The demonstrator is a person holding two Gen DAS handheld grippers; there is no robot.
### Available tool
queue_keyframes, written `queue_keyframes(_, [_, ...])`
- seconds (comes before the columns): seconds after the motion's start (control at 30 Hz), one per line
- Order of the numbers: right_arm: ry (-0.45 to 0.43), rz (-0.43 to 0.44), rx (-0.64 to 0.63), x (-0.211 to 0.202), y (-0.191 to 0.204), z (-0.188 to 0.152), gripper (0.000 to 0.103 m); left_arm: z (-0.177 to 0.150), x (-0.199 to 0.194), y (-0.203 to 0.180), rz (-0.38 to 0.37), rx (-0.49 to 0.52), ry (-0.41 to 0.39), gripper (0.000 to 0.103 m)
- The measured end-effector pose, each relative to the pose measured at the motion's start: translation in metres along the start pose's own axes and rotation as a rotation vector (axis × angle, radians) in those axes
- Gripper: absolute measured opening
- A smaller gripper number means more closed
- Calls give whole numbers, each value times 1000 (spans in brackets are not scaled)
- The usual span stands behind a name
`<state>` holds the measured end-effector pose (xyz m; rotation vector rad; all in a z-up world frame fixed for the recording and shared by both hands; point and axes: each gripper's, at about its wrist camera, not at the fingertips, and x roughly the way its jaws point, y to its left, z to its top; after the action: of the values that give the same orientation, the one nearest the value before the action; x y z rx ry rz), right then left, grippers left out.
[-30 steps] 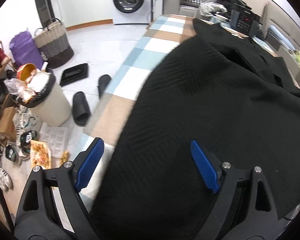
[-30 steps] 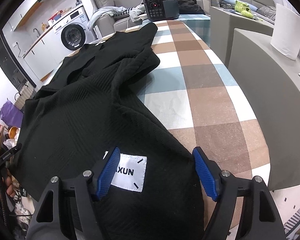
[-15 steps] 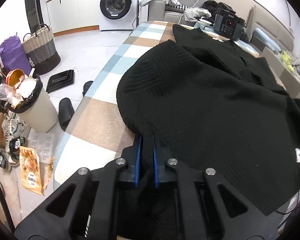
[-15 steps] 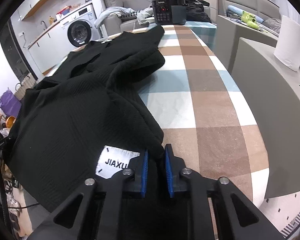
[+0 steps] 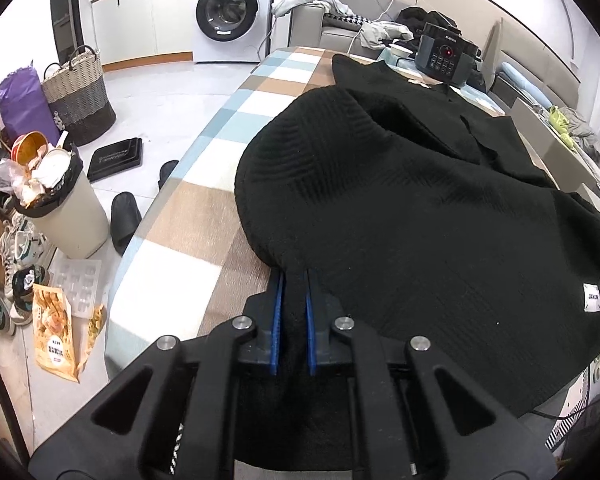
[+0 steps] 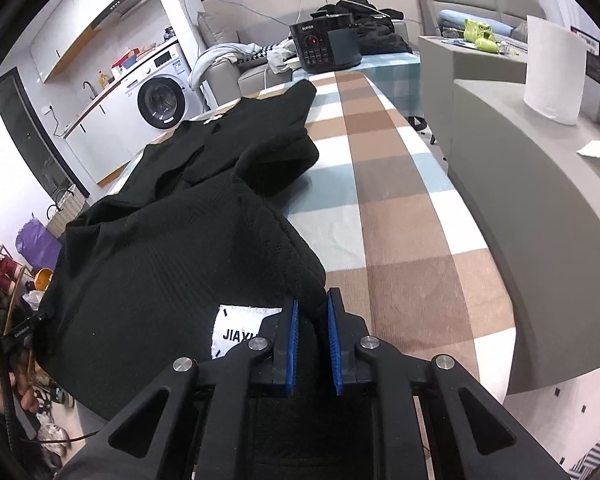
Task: Fold small clothes
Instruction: 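Lift the hem with both tools and fold it toward the collar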
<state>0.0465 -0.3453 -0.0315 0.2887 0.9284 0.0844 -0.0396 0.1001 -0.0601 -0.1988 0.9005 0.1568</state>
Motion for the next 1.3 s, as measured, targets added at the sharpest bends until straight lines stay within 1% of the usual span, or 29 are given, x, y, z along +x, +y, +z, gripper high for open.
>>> queue_keyframes(0.03, [9,-7,4,3,0,0,14,-2,0,1,14,-5,8,8])
queue_keyframes(0.1, [23,1,16,6,-1,0,17,-5,2,4,33,-17,21,15])
queue_keyframes(0.13, [28,-2,17,6,-1,0,24,-6,2,7,38,-24,25,28])
queue_keyframes(0.17, [32,-3,17,7,-1,0,37,-7,3,9,44,-28,26,50])
queue_keyframes(0.2, [28,4,17,6,-1,0,42,-8,3,11,53,-33,22,59])
queue_keyframes(0.23, [22,9,17,5,-1,-1,47,-8,3,13,60,-35,12,64])
queue_keyframes(0.27, [19,12,15,5,-1,-1,50,-8,3,16,63,-35,2,64])
queue_keyframes(0.33, [16,7,11,6,0,0,55,-6,6,19,63,-37,11,65])
queue_keyframes(0.57, [15,-29,-32,19,8,11,55,8,28,28,83,-63,34,65])
queue_keyframes(0.67, [11,-37,-47,24,10,16,55,17,39,29,99,-54,31,65])
queue_keyframes(0.9, [23,-36,-61,34,16,21,55,35,54,32,88,-58,21,65])
queue_keyframes(0.93, [25,-38,-61,36,16,21,55,37,55,31,80,-56,21,64])
queue_keyframes(1.0, [21,-39,-58,37,15,23,55,40,56,29,53,-53,9,48])
queue_keyframes(1.03, [17,-38,-56,37,14,24,50,40,56,28,46,-48,5,29])
queue_keyframes(1.07, [16,-40,-55,38,14,24,37,41,57,27,36,-43,5,16])
queue_keyframes(1.1, [16,-41,-57,38,14,24,31,42,58,26,11,-44,6,10])
queue_keyframes(1.13, [12,-43,-61,36,14,24,19,43,58,25,-16,-54,8,6])
queue_keyframes(1.17, [-1,-36,-72,33,16,24,9,43,56,24,-21,-59,-1,6])
queue_keyframes(1.2, [-12,-23,-84,29,18,25,5,43,54,23,-25,-55,-11,6])
queue_keyframes(1.27, [-37,17,-98,20,22,25,5,46,43,19,-49,-50,-40,5])
queue_keyframes(1.3, [-66,53,-91,11,23,27,5,46,36,18,-58,-49,-58,5])
